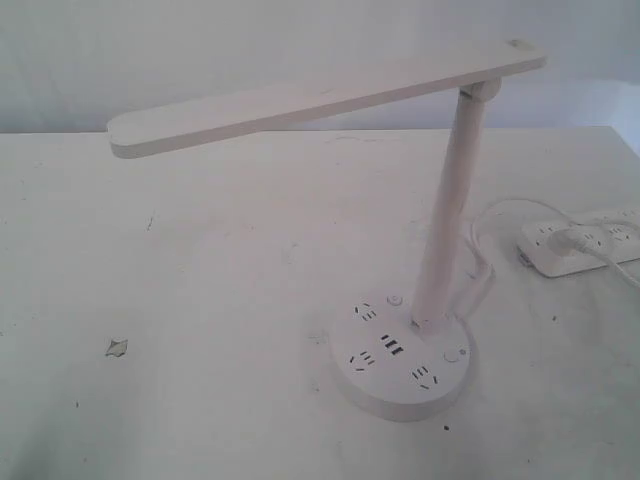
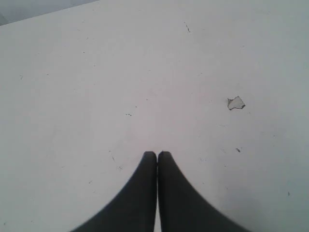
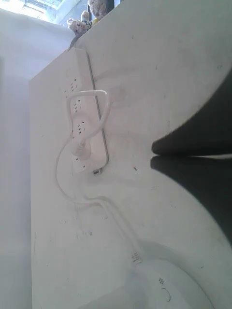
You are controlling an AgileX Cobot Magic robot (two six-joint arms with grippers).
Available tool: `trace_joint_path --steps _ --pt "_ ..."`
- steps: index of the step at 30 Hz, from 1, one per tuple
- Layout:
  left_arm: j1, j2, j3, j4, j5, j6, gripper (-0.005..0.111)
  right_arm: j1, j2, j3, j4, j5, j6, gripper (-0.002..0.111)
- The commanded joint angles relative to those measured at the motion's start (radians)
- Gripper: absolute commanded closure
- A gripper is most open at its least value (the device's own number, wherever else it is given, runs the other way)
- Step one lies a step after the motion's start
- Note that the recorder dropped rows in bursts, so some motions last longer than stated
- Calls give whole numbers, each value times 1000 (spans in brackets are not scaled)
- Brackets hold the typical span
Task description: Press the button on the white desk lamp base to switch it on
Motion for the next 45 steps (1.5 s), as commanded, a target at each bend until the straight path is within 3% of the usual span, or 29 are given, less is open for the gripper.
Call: trace_joint_path --steps 1,37,45 --pt "-9 -4 3 -6 -5 -3 107 -2 -6 2 0 -7 -6 108" --pt "-9 -4 3 -6 -5 -3 107 -2 -6 2 5 -10 -5 108" --pt "-9 -4 3 -6 -5 -3 107 -2 -6 2 -57 -176 -76 108"
